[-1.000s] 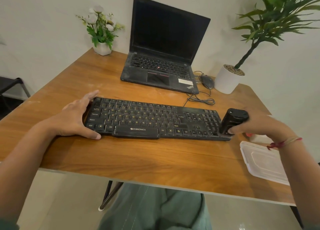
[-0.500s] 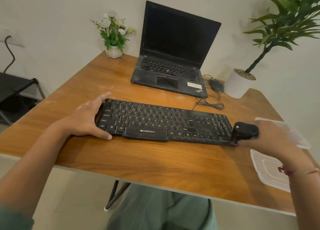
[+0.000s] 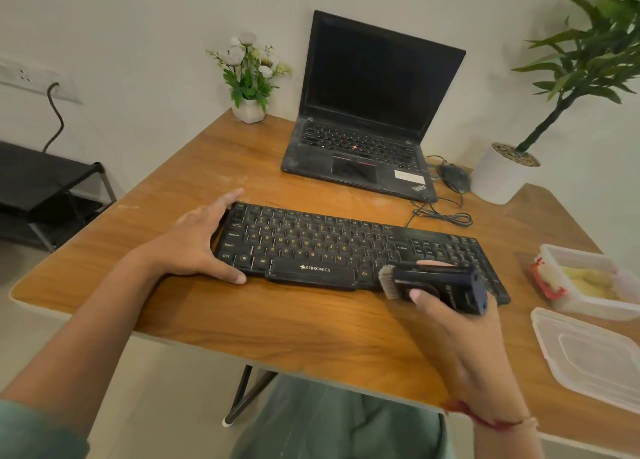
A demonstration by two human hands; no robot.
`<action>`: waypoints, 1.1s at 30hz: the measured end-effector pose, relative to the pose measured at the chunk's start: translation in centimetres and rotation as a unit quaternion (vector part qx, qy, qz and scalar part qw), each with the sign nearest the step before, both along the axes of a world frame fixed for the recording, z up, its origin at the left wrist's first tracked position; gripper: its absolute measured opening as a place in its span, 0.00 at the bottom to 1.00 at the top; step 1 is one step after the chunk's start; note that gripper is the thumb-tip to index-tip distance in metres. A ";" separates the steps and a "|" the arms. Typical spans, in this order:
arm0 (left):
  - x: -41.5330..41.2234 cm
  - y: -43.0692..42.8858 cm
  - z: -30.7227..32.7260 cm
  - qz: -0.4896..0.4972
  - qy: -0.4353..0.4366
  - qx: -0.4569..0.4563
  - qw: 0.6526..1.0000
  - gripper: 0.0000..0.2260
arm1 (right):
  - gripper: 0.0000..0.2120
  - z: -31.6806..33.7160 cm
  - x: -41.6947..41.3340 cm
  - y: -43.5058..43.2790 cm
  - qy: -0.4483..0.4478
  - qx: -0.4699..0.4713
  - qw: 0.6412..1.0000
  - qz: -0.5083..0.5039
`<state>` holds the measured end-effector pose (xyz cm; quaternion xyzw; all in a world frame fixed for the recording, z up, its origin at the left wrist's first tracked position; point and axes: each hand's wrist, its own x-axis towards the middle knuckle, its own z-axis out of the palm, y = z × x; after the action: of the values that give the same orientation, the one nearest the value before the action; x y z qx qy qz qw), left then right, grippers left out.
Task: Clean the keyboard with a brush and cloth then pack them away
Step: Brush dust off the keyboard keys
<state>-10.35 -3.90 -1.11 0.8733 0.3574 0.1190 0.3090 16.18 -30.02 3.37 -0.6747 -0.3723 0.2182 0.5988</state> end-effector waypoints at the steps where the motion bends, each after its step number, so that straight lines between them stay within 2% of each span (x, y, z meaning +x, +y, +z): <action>1: 0.0 0.0 -0.1 0.003 -0.001 -0.002 1.000 0.62 | 0.20 -0.6 -0.4 -0.2 0.051 0.023 0.998 -0.018; 3: -0.1 0.0 -0.2 0.008 0.002 -0.002 1.000 0.62 | 0.22 -1.5 -0.8 -0.7 0.121 0.047 0.991 -0.041; 4: -0.1 0.0 -0.2 0.010 0.004 -0.003 1.000 0.62 | 0.28 -1.9 -0.8 -1.1 0.140 0.054 0.987 -0.054; 7: -0.1 -0.3 0.1 0.008 0.011 -0.006 1.000 0.59 | 0.36 -2.5 0.0 -2.0 0.160 0.064 0.976 -0.131; 12: 0.2 -0.8 0.2 0.011 -0.003 0.005 1.000 0.53 | 0.39 -2.3 2.0 -3.9 0.179 0.104 0.956 -0.209; 14: 0.3 -0.6 -0.1 0.011 -0.006 0.011 1.000 0.52 | 0.35 -2.4 2.7 -4.8 0.186 0.114 0.952 -0.212; 17: 0.4 -0.4 -0.4 0.011 -0.006 0.027 1.000 0.52 | 0.27 -3.5 3.8 -5.4 0.111 0.071 0.967 -0.218; 22: 0.4 -1.1 -0.1 0.019 0.014 0.043 0.999 0.52 | 0.26 -4.5 4.1 -5.3 -0.040 -0.025 0.961 -0.272; 28: 0.4 -1.5 0.3 0.035 0.023 0.037 0.998 0.54 | 0.20 -4.2 3.9 -4.8 -0.087 -0.066 0.956 -0.272; 33: 0.5 -1.6 0.3 0.036 0.027 0.034 0.998 0.58 | 0.24 -4.5 3.8 -5.0 -0.150 -0.088 0.949 -0.264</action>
<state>-9.84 -5.54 -0.81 0.8726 0.3929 0.1185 0.2651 19.93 -35.00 -1.10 -0.8239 -0.2457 -0.0189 0.5103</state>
